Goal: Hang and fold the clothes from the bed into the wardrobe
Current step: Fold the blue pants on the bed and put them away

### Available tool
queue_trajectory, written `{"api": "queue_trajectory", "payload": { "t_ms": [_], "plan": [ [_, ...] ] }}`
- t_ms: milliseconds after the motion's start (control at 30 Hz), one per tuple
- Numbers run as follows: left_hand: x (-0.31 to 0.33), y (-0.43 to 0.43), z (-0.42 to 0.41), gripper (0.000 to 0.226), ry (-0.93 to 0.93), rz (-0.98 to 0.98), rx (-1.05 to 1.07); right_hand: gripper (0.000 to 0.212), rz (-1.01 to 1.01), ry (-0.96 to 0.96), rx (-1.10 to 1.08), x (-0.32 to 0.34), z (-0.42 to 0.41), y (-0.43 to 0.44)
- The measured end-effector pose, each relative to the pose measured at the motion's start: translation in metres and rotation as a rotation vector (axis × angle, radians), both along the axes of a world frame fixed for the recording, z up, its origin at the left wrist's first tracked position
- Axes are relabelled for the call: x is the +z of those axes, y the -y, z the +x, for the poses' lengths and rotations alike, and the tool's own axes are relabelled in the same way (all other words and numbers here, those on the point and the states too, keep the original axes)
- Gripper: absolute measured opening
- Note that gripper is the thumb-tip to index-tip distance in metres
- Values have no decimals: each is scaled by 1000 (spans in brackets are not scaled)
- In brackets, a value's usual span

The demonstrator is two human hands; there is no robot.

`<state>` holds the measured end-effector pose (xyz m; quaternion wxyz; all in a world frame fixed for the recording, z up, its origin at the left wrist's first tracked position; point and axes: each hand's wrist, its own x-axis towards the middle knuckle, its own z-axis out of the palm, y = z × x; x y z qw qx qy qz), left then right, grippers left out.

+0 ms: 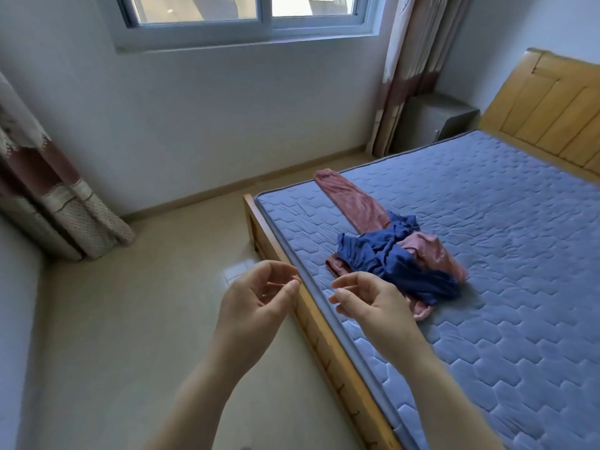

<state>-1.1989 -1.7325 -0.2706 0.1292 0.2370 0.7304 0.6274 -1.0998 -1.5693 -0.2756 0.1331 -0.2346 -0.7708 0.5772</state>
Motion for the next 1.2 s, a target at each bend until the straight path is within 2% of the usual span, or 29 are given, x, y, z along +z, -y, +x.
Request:
{"api": "queue_trajectory", "payload": {
  "t_ms": [233,300,867,1200],
  "plan": [
    [-7,-22,-93,15,63,8,-148,8,-36,65,-138,-6,-62,-1],
    [-14,-35,-112,9,93,11,-201,8,-65,86,-177,-11,-75,-11],
    [-32,-232,-263,9,15,-210,-396,10,-88,63,-473,-43,-184,-202],
    [-61,-335,-340,11,11,-339,-668,21,-119,124,-676,-78,-228,-263]
  ]
}}
